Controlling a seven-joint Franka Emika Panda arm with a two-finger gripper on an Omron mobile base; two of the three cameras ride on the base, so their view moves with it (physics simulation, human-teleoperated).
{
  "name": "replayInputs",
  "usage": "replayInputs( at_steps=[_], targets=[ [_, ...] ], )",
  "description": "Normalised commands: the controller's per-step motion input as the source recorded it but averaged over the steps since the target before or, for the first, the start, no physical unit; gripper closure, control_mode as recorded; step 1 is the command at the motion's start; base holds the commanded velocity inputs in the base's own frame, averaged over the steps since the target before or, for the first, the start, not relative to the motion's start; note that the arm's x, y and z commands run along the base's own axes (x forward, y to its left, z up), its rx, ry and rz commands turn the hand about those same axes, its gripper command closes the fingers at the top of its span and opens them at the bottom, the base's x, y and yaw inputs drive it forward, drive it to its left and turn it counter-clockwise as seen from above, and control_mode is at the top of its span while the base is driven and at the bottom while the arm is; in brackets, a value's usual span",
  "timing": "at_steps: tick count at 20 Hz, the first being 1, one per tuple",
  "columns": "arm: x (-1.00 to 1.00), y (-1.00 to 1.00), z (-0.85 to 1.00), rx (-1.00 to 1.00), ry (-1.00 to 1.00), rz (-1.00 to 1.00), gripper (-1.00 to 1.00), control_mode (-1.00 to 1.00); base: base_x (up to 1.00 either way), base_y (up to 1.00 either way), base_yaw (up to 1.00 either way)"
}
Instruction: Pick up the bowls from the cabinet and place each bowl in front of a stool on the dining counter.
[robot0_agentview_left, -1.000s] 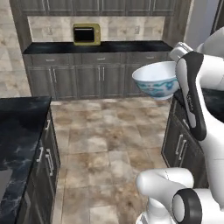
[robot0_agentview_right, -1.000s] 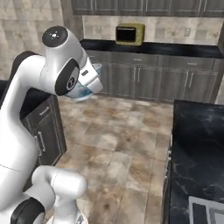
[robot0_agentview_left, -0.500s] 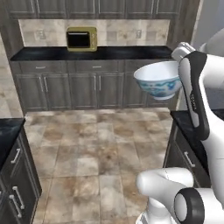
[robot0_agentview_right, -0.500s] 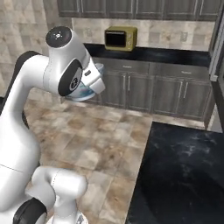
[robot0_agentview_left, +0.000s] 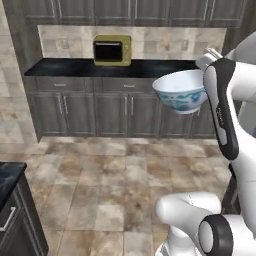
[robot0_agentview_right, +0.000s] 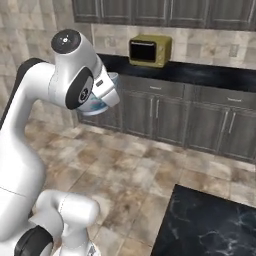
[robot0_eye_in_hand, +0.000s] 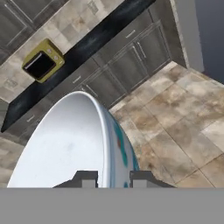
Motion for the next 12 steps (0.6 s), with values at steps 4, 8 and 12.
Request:
replayInputs(
  at_steps=[4,8,12],
  targets=[
    [0.00,0.00,0.00,0.00,0.00,0.00,1.00,1.00,1.00,0.00,0.30],
    [0.00,0.00,0.00,0.00,0.00,0.00,1.00,1.00,1.00,0.02,0.46],
    [0.00,0.00,0.00,0.00,0.00,0.00,1.00,1.00,1.00,0.00,0.58]
  ],
)
